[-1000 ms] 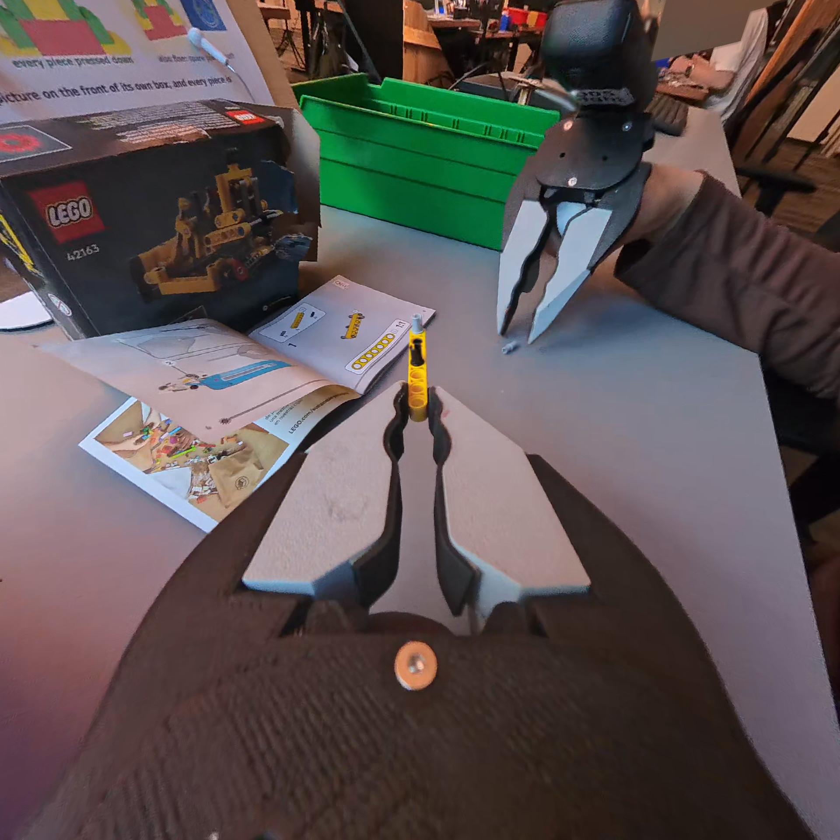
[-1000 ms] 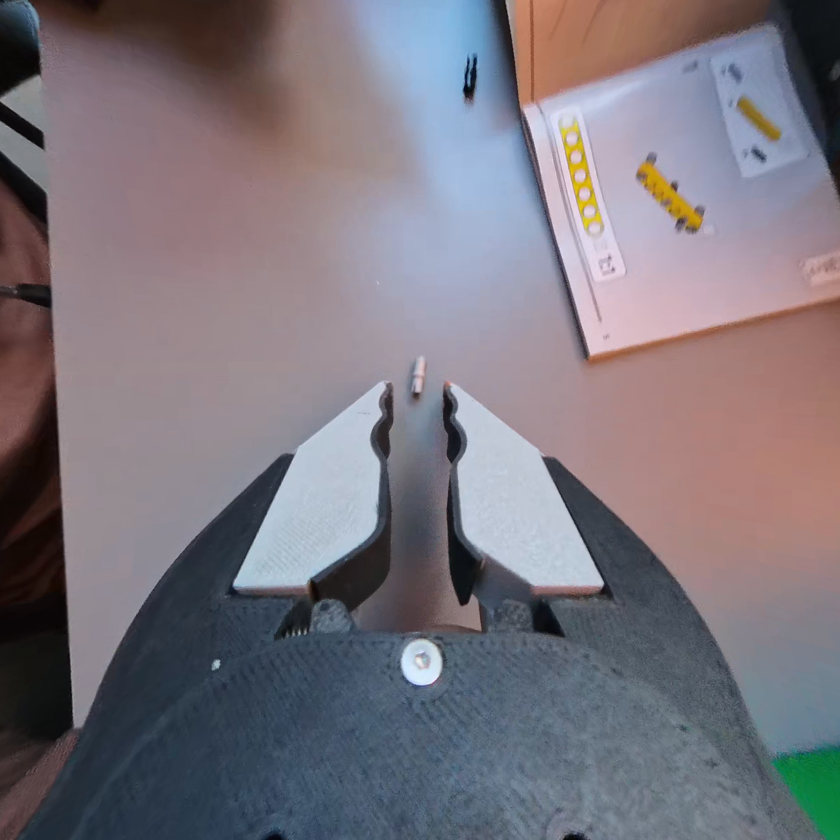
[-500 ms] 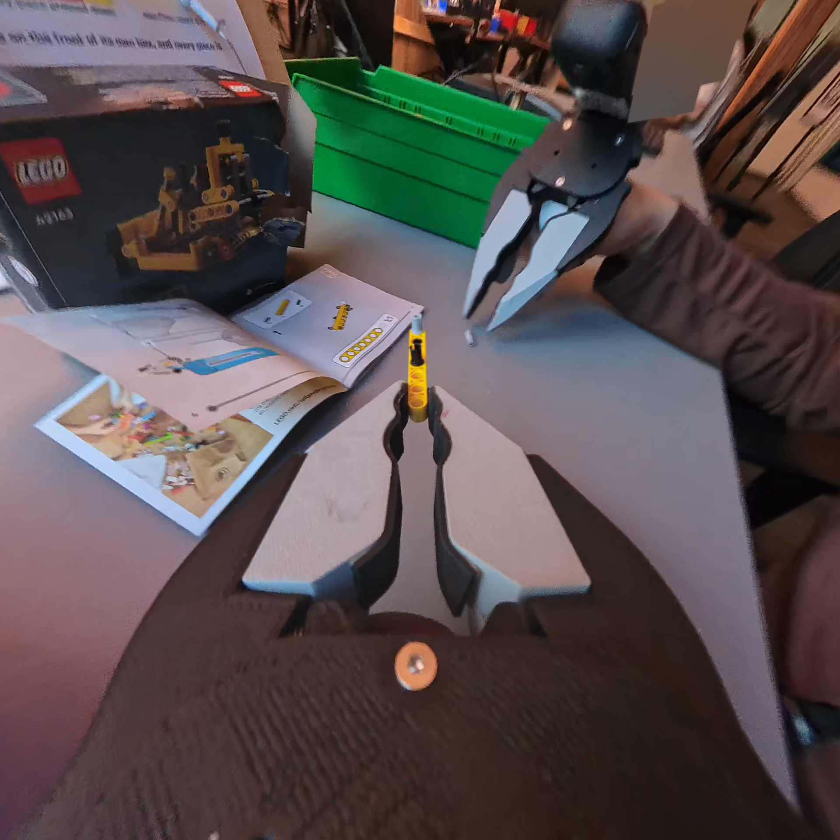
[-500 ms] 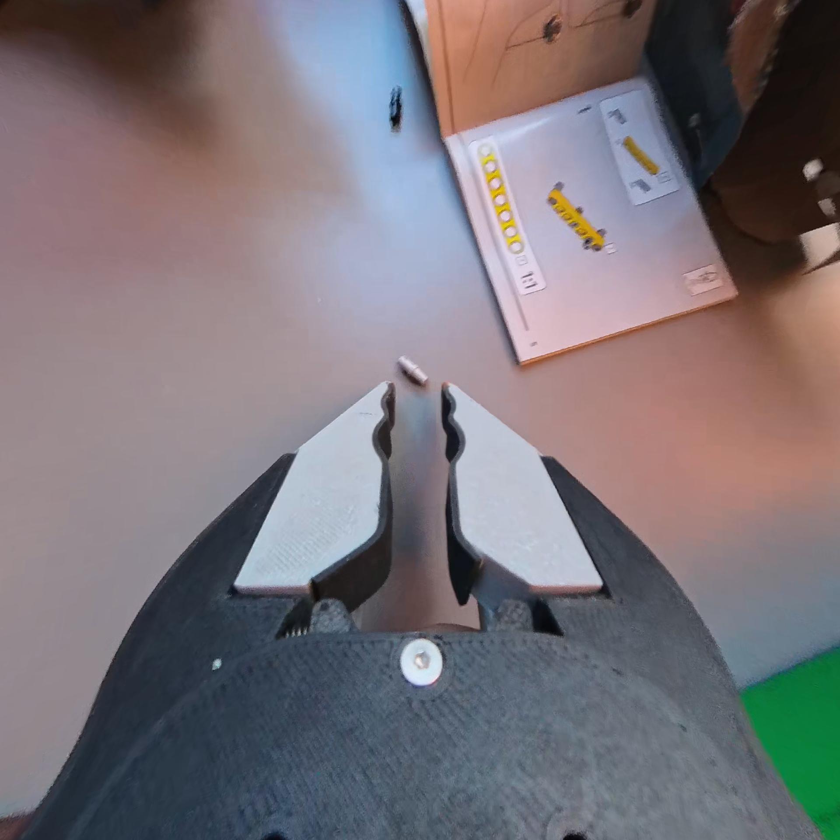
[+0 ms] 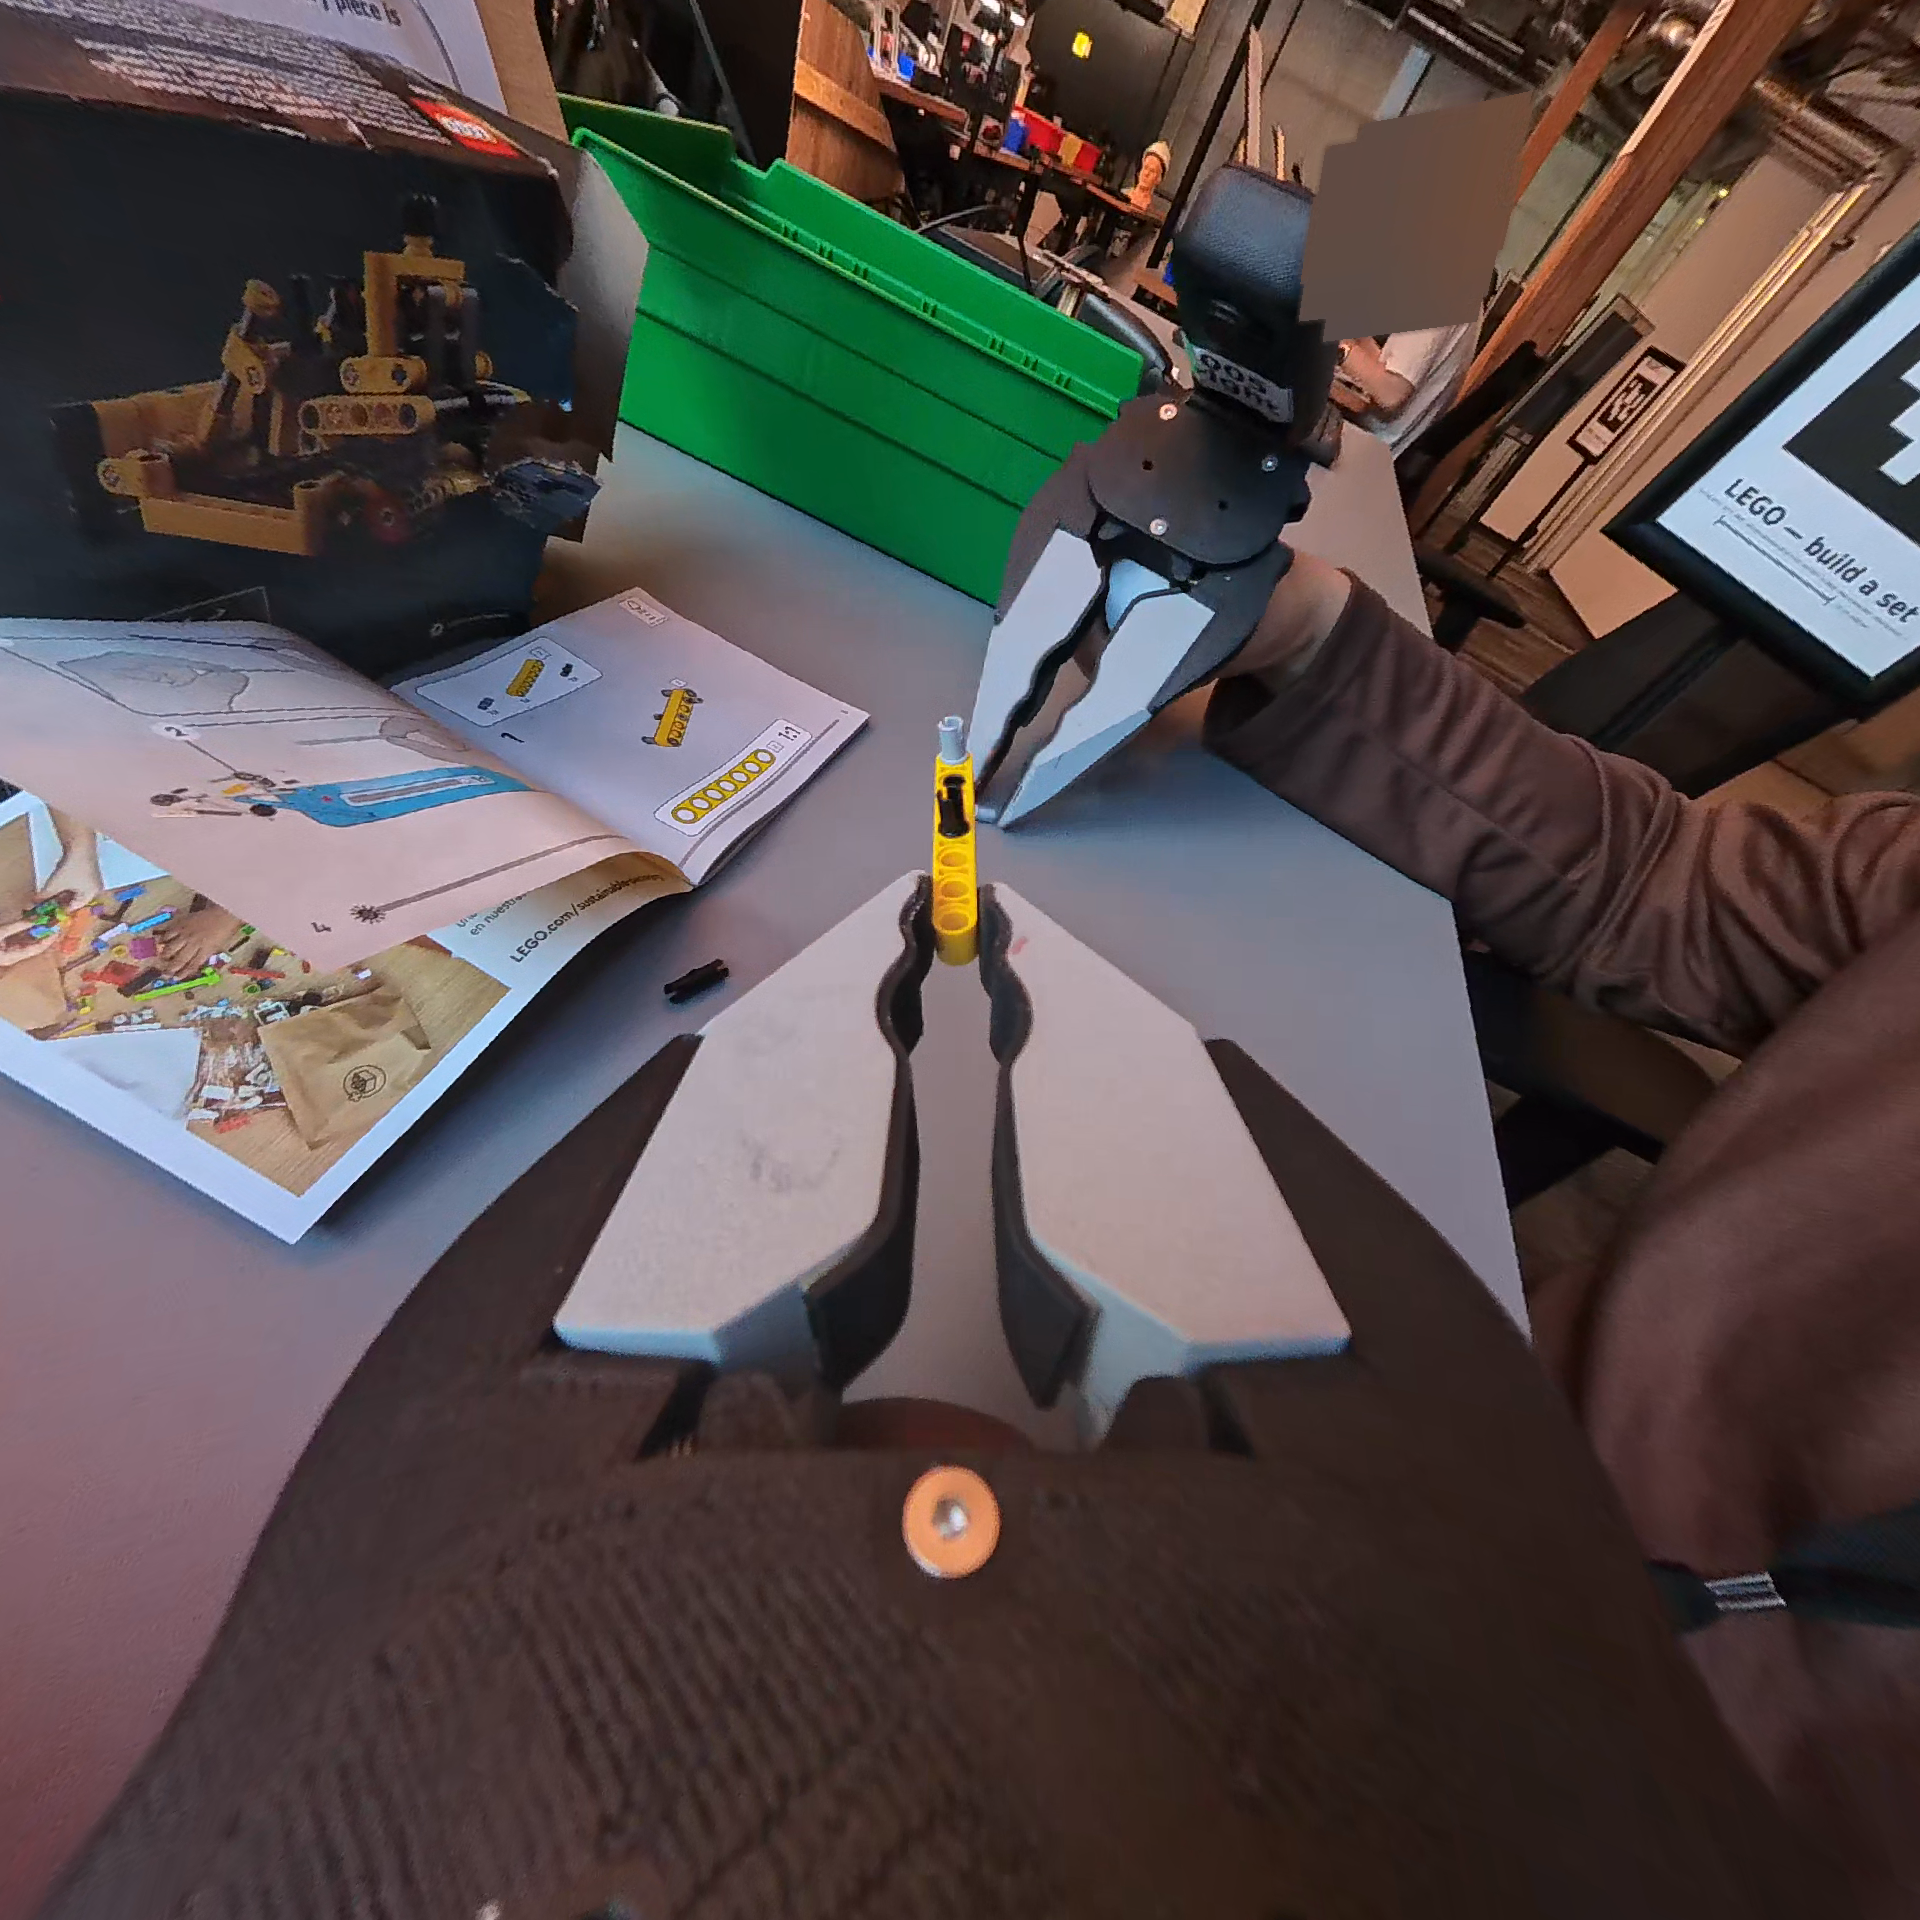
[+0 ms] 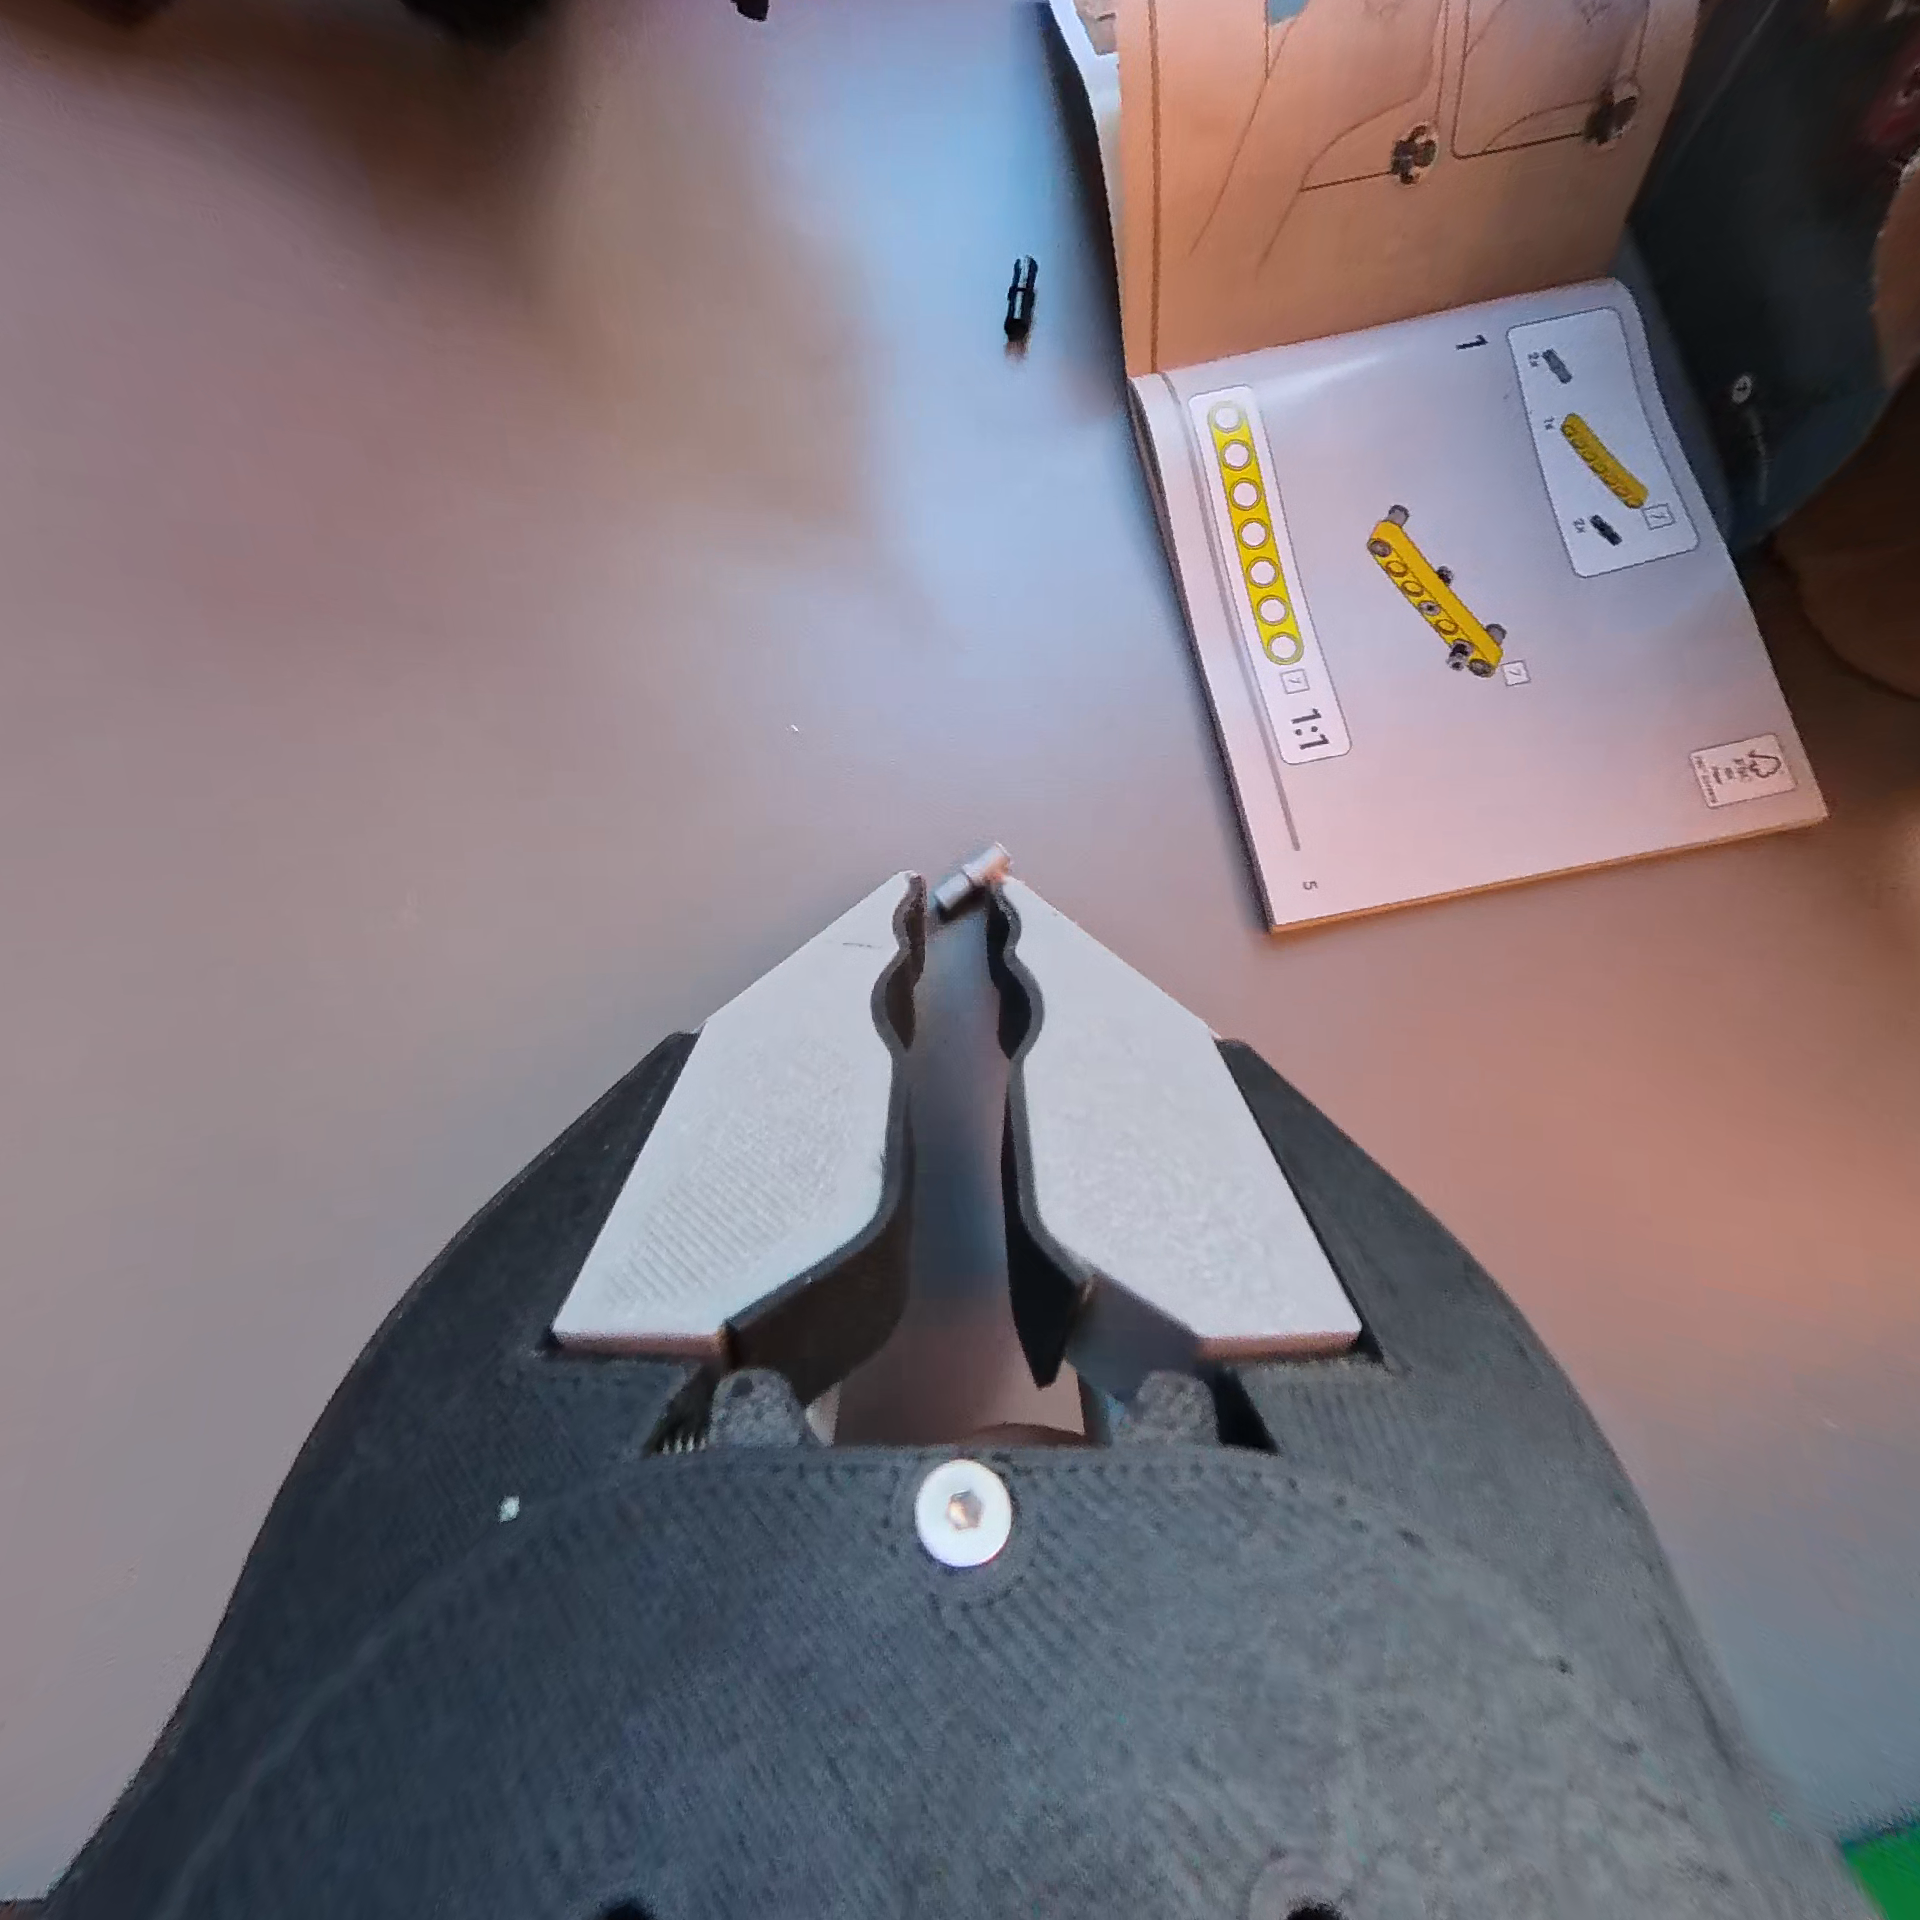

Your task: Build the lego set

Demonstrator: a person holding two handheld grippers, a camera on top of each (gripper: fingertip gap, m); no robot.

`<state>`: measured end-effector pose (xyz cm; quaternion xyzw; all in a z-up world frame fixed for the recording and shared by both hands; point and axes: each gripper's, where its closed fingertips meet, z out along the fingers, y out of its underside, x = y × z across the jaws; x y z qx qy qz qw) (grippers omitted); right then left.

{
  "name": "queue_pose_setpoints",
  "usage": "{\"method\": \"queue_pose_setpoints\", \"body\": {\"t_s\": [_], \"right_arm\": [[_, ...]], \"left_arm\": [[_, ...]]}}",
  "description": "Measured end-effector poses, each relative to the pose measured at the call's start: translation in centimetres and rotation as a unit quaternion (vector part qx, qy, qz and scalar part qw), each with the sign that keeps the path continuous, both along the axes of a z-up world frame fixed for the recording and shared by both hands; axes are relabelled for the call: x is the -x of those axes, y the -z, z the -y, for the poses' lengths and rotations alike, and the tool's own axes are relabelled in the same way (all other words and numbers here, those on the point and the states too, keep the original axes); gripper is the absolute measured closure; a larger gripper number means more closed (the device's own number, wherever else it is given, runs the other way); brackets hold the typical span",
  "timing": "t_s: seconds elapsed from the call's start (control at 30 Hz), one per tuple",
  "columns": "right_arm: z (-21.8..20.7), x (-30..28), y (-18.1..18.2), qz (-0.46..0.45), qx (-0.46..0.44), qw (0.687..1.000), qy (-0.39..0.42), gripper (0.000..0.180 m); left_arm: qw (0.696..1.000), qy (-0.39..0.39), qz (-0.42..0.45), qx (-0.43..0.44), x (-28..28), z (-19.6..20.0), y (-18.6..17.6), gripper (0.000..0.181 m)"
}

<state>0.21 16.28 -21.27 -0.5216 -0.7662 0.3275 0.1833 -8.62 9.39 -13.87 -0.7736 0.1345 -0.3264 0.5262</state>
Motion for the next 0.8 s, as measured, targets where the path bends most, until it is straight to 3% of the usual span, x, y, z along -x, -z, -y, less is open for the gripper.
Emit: {"method": "queue_pose_setpoints", "body": {"t_s": [0.53,0.8], "right_arm": [[-0.3,0.1,-1.0,-0.016,0.011,1.0,0.011,0.164],[-0.5,0.4,-2.2,-0.039,0.031,0.999,0.023,0.161]], "left_arm": [[0.98,0.042,0.185,0.056,-0.7,0.3,-1.5,0.175],[0.971,0.044,0.223,0.072,-0.5,0.2,-1.7,0.176]]}}
